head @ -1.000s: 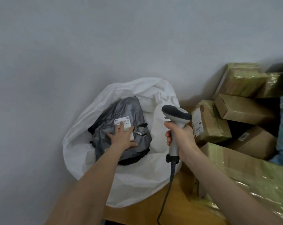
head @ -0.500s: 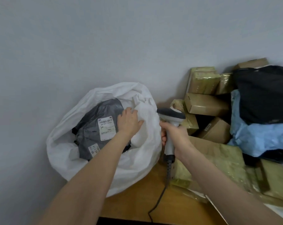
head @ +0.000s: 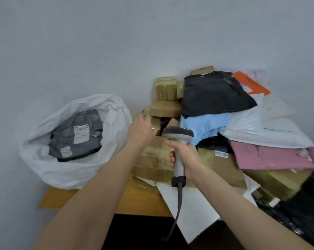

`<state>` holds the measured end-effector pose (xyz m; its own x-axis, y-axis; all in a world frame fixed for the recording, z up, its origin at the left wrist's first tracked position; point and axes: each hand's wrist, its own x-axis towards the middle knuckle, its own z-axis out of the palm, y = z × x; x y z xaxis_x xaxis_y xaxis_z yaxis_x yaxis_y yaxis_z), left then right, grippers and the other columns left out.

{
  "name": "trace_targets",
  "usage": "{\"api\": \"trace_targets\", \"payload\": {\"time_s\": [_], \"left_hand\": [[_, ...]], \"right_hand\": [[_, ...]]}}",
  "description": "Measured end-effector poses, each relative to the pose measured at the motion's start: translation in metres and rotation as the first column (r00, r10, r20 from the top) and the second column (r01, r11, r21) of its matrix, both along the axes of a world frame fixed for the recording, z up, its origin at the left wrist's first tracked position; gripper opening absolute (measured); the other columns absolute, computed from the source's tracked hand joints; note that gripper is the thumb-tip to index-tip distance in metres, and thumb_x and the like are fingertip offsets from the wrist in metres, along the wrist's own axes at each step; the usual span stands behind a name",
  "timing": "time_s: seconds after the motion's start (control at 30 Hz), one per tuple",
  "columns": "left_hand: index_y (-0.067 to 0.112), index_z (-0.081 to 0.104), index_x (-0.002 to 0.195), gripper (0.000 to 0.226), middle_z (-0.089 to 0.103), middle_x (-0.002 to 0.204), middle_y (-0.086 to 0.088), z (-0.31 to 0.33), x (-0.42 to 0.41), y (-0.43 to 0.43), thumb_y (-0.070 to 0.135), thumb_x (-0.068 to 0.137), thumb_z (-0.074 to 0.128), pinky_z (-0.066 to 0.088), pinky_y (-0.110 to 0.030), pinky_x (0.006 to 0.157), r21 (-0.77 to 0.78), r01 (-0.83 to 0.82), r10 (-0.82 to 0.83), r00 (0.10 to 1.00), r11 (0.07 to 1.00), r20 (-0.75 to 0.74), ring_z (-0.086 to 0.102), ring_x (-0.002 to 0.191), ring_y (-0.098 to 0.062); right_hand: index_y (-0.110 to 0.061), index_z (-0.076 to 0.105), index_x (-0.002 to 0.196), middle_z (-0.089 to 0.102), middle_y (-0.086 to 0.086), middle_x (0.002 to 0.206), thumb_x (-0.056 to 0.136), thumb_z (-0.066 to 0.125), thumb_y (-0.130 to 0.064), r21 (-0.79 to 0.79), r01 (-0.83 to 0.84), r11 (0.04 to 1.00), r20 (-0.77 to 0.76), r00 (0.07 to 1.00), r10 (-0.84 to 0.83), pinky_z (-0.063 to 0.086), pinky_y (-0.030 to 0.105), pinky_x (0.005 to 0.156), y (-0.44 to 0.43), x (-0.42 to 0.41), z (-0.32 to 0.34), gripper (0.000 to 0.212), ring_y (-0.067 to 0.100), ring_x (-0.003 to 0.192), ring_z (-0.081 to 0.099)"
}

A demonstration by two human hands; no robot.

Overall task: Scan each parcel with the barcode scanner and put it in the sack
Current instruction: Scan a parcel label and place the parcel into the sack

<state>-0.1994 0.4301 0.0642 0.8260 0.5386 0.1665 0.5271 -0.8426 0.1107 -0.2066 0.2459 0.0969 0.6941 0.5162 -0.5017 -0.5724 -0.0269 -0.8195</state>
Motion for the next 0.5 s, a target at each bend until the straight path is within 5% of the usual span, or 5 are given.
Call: {"api": "trace_targets", "payload": {"time_s": [0.5], "left_hand": [[0.016,0.038,0.142,0.059,0.037,0.140,-0.007,0.030,0.128,-0.151,0.047,0.093,0.054,0.044,-0.037,0.090,0.030,0.282,-0.283,0.958,0.959,0.041,0.042,0.124,-0.026]], "right_hand": [[-0.008,0.060,0.081,0.052,0.001,0.045,0.088,0.066,-0.015,-0.048,0.303,0.952,0.211,0.934,-0.287,0.040,0.021,0.039,-0.136,0.118,0.043,0.012,0.011,0.036,0.045]]}}
